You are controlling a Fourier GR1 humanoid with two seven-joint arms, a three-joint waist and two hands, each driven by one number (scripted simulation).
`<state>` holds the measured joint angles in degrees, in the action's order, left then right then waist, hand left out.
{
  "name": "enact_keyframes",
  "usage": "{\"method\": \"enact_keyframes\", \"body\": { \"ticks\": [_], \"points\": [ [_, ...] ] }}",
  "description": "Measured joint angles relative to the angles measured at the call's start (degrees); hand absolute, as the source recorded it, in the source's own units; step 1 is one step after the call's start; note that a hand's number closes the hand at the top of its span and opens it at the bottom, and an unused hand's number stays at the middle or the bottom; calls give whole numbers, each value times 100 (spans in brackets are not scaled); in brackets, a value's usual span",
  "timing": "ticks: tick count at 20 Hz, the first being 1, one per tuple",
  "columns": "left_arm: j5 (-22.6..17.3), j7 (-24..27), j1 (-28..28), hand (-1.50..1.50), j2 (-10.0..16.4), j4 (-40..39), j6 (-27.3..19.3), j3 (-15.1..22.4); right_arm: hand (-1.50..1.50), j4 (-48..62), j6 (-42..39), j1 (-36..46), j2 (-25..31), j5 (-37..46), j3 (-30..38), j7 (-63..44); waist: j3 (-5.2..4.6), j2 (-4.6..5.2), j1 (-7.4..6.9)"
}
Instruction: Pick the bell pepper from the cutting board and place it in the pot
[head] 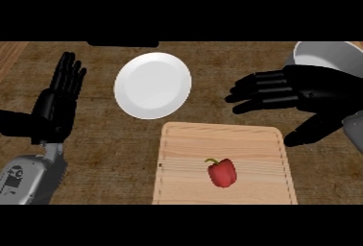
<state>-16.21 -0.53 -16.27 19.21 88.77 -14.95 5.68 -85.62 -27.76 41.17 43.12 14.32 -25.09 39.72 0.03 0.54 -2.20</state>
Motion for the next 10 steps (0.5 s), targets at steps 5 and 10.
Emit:
{"method": "enact_keyframes", "body": {
  "ticks": [5,10],
  "points": [
    [-10,-27,-61,0,25,-163,29,-153,-150,-371,23,210,103,766,-643,-181,-5,-35,117],
    [12,42,104,0,11,-110,122,-254,-150,-770,-197,175,-61,1259,-994,-652,-7,-57,169]
  ]
}}
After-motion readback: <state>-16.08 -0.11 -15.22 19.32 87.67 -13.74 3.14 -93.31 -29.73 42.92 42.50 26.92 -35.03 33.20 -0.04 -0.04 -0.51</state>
